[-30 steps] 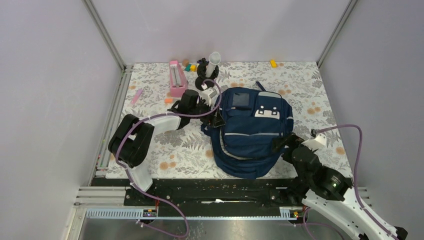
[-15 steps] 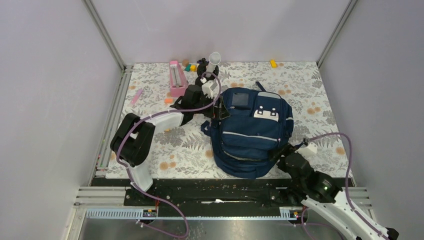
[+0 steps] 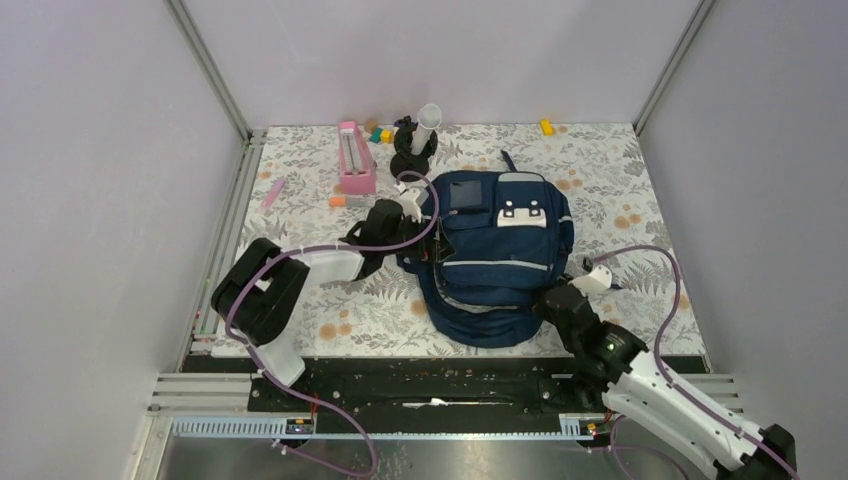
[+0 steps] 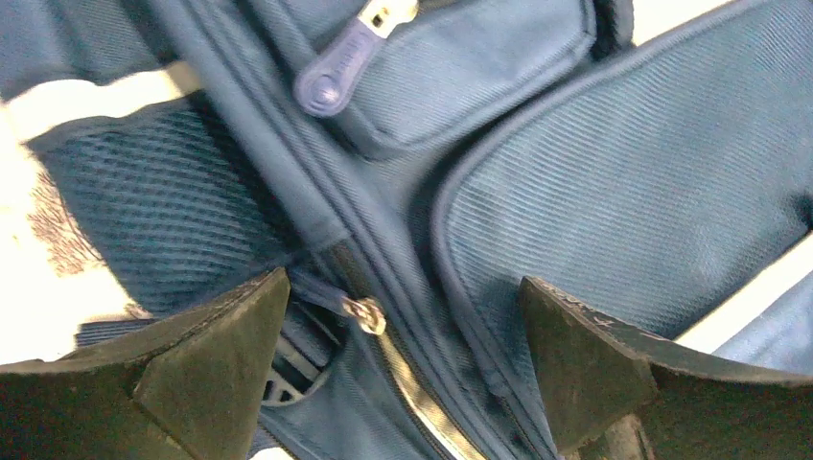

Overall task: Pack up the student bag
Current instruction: Zip the student bag at the center of the board.

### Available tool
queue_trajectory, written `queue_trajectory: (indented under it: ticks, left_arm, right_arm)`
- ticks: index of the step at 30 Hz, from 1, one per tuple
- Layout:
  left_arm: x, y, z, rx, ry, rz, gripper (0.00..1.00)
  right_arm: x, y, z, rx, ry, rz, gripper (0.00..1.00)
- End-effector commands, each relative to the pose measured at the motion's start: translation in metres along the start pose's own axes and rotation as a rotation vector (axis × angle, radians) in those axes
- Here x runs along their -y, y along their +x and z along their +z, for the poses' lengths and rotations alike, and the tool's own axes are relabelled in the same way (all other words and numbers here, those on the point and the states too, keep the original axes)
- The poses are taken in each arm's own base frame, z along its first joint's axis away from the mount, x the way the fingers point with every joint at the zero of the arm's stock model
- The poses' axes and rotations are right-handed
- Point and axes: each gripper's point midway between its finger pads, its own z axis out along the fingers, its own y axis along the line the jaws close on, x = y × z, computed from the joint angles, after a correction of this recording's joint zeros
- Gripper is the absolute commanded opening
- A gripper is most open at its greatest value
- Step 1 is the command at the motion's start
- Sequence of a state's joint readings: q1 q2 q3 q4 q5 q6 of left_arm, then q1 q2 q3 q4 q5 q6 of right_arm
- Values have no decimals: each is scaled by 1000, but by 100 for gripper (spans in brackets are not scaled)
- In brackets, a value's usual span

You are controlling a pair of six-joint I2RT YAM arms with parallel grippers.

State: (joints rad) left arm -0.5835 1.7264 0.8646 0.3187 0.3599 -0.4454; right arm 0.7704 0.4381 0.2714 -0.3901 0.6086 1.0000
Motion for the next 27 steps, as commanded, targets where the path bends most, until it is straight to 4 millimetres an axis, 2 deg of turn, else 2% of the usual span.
queue_trajectory:
  ticks: [1,6,9,15,17,20,22,24,27]
  left_arm:
    - [43,13,-12,65,72,-5,91]
    - [81,27,-20,122,154,-58,91]
    - [103,37,-23,125,172,-49,91]
    - [135,42,-41,158,208,-45,91]
    - [135,40,-50,161,191,-31,91]
    - [126,36,-67,163,129,21,92]
    - [120,30,-82,171,81,81,94]
    - [106,31,-92,163,18,144,96]
    - [85,37,-100,132,-52,209,97]
  right_arm:
    - [-13,-28,20,72,16,-46,1]
    - [-14,-48,36,52,37,-61,5]
    - [-14,-61,43,41,40,-80,12]
    - [-15,-86,51,17,32,-106,22]
    - [-18,-91,49,-7,12,-105,32]
    - [-21,-96,38,-31,18,-121,63]
    - [-17,-97,26,-44,44,-115,78]
    - [-8,-92,12,-73,79,-107,85]
    - [-4,-86,-7,-87,78,-72,86]
